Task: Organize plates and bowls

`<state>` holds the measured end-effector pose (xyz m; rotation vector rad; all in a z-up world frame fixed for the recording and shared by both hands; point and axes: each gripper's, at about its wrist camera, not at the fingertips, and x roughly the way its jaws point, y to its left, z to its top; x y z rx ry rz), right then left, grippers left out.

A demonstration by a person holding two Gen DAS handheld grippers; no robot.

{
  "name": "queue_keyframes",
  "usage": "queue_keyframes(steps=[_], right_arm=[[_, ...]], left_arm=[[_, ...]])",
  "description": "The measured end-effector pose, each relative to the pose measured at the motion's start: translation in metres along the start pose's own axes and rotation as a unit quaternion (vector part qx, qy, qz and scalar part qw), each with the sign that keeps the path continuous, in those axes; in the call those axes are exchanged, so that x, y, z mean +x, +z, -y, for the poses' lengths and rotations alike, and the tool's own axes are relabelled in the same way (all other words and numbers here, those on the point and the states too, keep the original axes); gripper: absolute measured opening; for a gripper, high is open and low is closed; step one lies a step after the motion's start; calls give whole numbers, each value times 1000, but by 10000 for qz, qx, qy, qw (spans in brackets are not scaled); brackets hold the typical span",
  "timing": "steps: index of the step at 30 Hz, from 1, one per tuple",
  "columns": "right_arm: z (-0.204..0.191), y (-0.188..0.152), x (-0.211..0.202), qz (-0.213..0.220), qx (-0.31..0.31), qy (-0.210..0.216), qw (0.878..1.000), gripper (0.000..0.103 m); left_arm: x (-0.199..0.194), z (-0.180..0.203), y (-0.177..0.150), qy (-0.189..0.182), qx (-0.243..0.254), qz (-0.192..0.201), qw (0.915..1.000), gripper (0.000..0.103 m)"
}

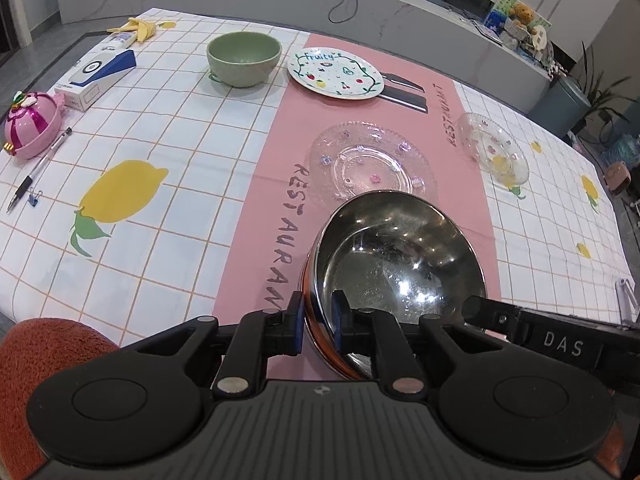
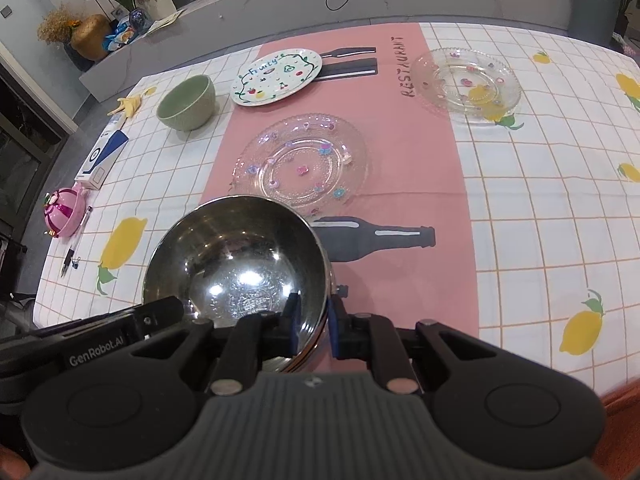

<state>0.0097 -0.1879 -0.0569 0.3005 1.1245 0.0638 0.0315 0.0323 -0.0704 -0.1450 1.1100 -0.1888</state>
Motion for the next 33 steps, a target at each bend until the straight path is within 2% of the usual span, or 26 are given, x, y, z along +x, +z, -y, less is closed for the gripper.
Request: queue_keyframes(steps=[2,4,7,14,20,22,26,29,33], right_arm=[[0,0,-1,14,-1,21,10000,13],[3,0,-3,21,71,87,9999,18],[4,1,-4,27,132,89,9999,17],[2,1,-7,143,90,55,9998,8],[4,2,-7,141,140,88,9998,8],[4,2,-10,184,132,128,9997,12],[2,6,-22,423,83,188,9989,13],[1,12,-30,570,63,242,9981,19],[-1,22,-35,687,65,279,9972,25]], left_arm=[[-4,-2,1,7,-12,78,10000,17],[-11,-6,3,-29,-68,219,9997,17],[-18,-7,6,-110,-68,399,9991,17],[-7,-11,4,-223,-212,271,9992,7],[-10,-19,5,-374,-415,233,9982,7],[-16,-20,6,-378,-445,312,9978,9],[-29,-22,13,-394,-449,518,9969,9],[-38,-21,22,-523,-408,647,9957,19],[-47,-18,35,-535,-326,869,9942,23]])
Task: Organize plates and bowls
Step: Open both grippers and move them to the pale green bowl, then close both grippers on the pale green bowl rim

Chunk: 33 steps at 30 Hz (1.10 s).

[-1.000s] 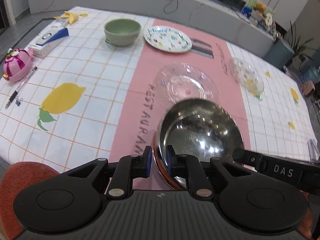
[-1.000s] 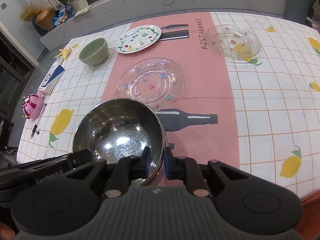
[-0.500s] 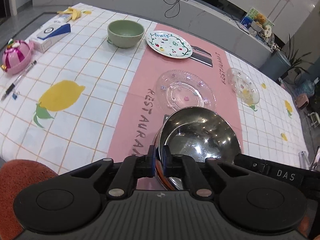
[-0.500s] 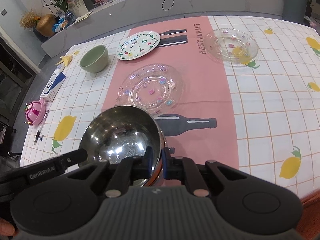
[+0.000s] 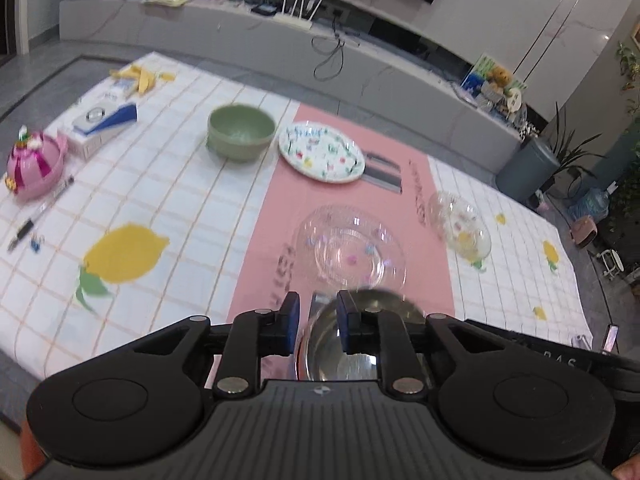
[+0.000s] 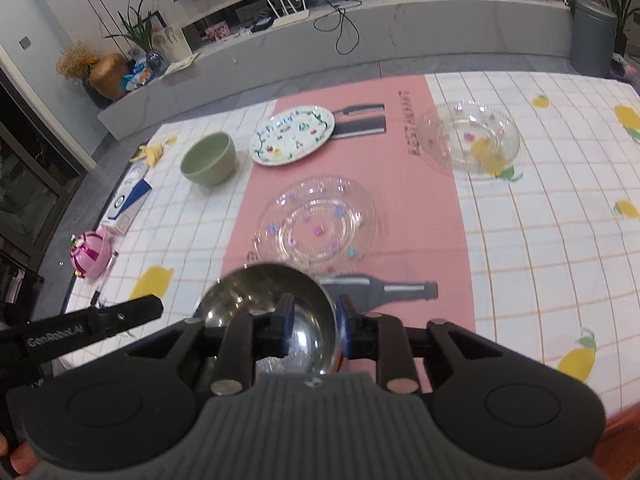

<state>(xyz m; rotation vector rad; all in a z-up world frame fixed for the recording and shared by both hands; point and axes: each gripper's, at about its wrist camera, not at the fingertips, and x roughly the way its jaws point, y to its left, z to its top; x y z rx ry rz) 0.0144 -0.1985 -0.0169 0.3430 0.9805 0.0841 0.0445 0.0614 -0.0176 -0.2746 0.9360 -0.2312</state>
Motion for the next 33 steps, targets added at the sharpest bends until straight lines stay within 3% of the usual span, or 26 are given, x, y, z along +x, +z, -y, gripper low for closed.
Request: queue_keyframes(steps=[10,22,33], right_arm=[[-21,29,13,80,-251,159,9995,31],[-71,78,72,-185,-982,218,9948,32],[-129,143,155,-320,-1536,293,9872,32]], left_arm=[[5,-5,36,113,92,261,9996,25],[36,-41,90,529,181,383,9977,25],[88,-114,144,685,-678,620,9934,25]])
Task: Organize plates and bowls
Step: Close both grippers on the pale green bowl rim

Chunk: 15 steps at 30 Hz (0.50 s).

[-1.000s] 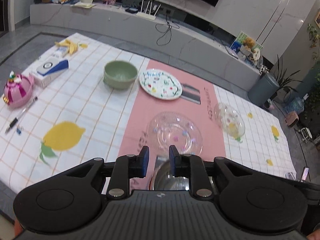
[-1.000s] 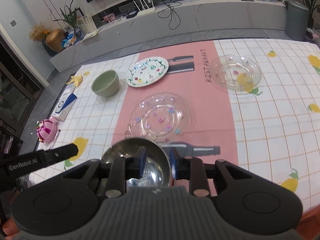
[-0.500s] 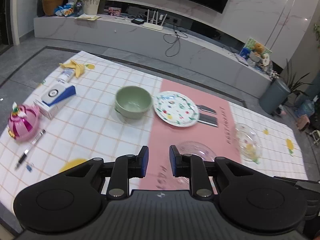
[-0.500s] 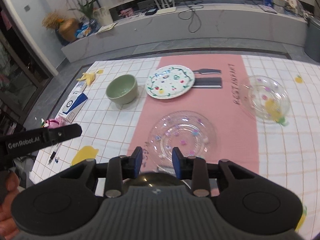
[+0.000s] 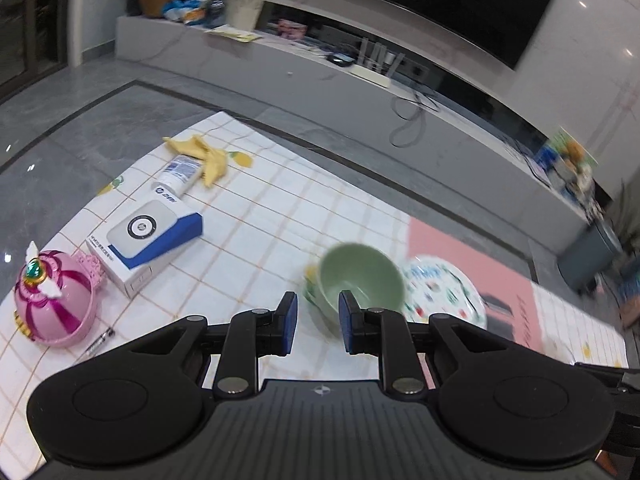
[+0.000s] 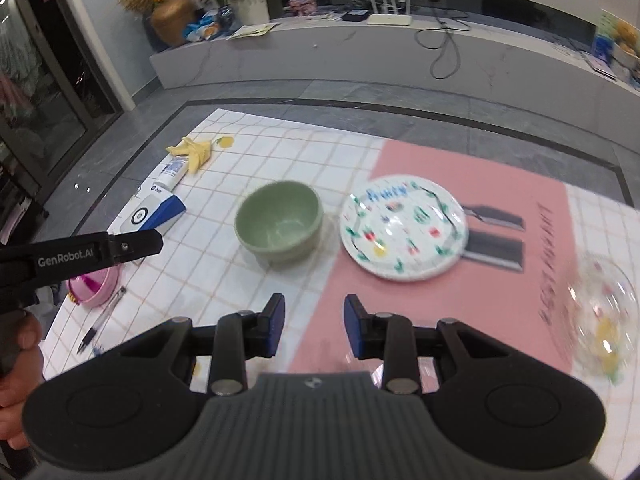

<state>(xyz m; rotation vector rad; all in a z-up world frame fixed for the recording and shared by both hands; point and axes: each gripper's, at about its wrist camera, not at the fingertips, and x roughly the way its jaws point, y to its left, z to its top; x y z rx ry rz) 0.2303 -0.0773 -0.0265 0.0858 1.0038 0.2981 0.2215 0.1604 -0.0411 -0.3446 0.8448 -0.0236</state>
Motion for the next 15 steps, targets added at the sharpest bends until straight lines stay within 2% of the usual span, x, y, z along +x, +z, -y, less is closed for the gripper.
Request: queue_keyframes(steps=[5,10,14,15], right_arm=[[-6,30,57,-277,94,2,9996,32],[1,47,97,-440,281,-202,9984,31],[8,54,117,-518,411,-247,9975,30],[10,54,120,-542,433,-251,9973,26]], left_arm=[[40,-10,9,-34,-435,-108,9990,25],[77,-7,6,-156,-517,-364,9979,25],[98,0,2,-42,-404,-475,9980,25],[102,1,1,-48,-418,-499,9979,25]])
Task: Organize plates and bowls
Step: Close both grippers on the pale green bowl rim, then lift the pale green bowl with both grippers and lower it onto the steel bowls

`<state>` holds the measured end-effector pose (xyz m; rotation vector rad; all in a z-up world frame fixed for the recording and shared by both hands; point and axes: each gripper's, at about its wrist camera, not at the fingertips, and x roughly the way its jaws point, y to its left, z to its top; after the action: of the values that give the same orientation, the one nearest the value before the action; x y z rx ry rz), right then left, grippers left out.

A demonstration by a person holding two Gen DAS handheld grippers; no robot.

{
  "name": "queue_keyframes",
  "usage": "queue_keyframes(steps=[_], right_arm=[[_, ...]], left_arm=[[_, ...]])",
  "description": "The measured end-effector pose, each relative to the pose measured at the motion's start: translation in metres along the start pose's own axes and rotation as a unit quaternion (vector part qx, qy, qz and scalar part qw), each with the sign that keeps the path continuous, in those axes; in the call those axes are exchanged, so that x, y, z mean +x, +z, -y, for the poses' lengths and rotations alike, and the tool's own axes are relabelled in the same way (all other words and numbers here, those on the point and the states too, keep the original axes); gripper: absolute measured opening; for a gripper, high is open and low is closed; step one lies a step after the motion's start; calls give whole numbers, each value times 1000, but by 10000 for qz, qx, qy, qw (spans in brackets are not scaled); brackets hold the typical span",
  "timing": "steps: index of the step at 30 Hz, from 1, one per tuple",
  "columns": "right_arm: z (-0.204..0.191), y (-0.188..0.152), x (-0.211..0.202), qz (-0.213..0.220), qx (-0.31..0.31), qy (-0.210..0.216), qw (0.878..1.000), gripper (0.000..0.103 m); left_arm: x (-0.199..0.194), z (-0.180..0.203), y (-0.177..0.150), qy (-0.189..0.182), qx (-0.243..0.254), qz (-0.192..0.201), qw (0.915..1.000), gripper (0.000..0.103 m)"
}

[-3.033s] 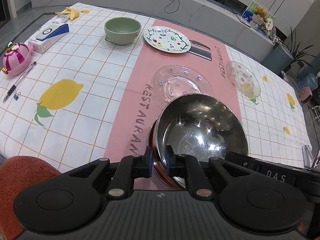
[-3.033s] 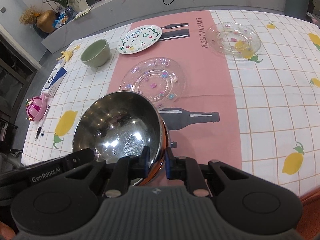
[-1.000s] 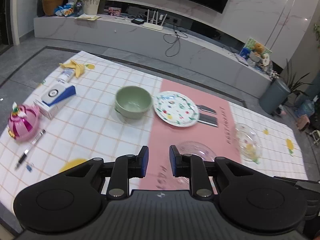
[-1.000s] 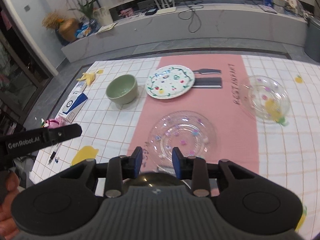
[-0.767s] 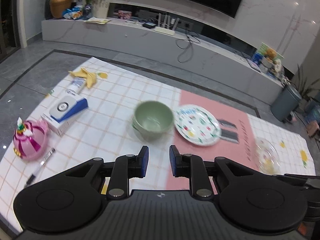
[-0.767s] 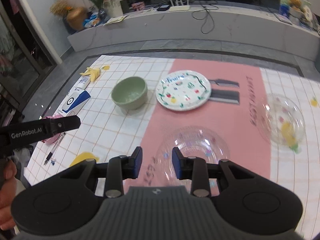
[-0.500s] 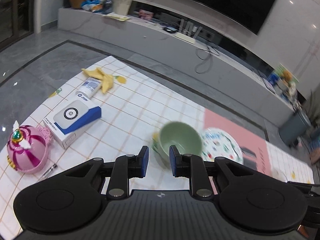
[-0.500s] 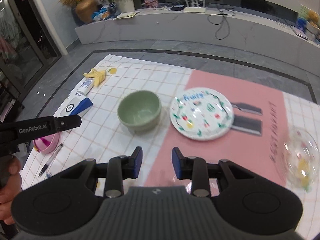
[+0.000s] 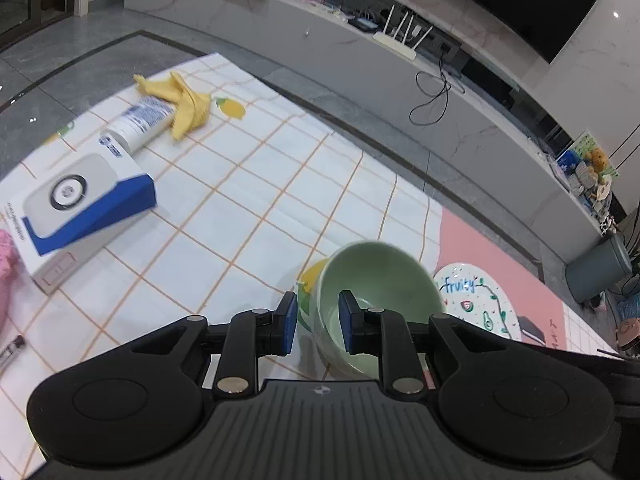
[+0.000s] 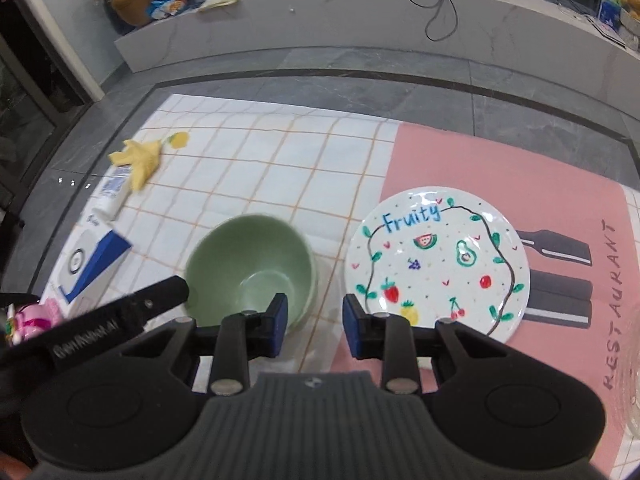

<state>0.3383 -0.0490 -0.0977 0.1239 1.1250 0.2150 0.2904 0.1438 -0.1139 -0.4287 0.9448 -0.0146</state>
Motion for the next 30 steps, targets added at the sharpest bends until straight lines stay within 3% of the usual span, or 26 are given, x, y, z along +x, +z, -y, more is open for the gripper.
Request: queue_keyframes(steps=[7,13,19,30], right_arm=[[4,4,15,-118,127,151,9997,18],[3,4,26,-230,234,281,9991,10],[1,2,25,-223,264,256,9991,10],[2,-7,-21,-162,294,380,9987,9]], left_arm=[[12,2,1,128,31,-44,9999,24],[18,4,-2,86,91,-106,9999,12],[18,3,-3,83,153,-102,9998,11],[-31,16,-7,-13,123,-102,9999,11]])
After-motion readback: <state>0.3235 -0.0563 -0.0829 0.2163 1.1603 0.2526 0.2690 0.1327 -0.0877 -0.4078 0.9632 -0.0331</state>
